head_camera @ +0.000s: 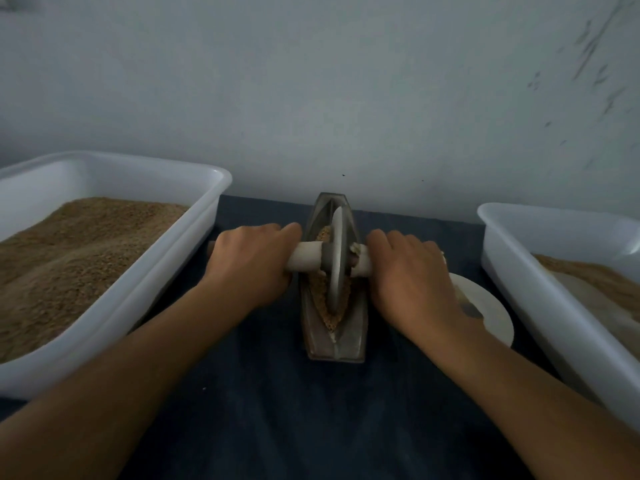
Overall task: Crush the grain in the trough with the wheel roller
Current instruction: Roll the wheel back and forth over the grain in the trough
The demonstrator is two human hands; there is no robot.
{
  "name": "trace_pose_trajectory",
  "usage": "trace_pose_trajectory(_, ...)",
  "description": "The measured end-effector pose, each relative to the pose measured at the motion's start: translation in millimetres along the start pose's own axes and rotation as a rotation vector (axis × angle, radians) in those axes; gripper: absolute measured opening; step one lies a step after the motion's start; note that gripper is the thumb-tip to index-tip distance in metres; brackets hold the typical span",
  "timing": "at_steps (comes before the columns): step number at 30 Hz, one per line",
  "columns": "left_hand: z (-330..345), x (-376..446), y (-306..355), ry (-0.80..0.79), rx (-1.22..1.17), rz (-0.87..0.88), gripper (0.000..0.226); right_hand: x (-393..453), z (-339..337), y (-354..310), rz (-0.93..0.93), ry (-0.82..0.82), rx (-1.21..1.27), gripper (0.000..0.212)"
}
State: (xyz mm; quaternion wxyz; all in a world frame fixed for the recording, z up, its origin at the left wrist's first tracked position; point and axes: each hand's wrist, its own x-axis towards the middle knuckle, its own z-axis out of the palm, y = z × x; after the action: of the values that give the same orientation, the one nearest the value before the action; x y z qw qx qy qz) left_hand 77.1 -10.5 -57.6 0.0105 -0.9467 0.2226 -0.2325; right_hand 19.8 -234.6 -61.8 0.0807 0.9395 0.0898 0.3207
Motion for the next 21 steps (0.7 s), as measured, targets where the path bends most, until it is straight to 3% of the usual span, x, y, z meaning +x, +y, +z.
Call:
trace_pose_trajectory(10, -5.7, -7.9, 4.0, 0.007, 0.015, 0.012, 0.045, -12.1, -8.1, 2.1, -0.009, 0.031, 0.023, 0.026)
trace_pose_trajectory(21, 18.9, 53.4, -6.2, -0.074, -0.025, -0.07, 0.028, 63.0, 42.1, 28.5, 0.042, -0.244, 0.07, 0.027)
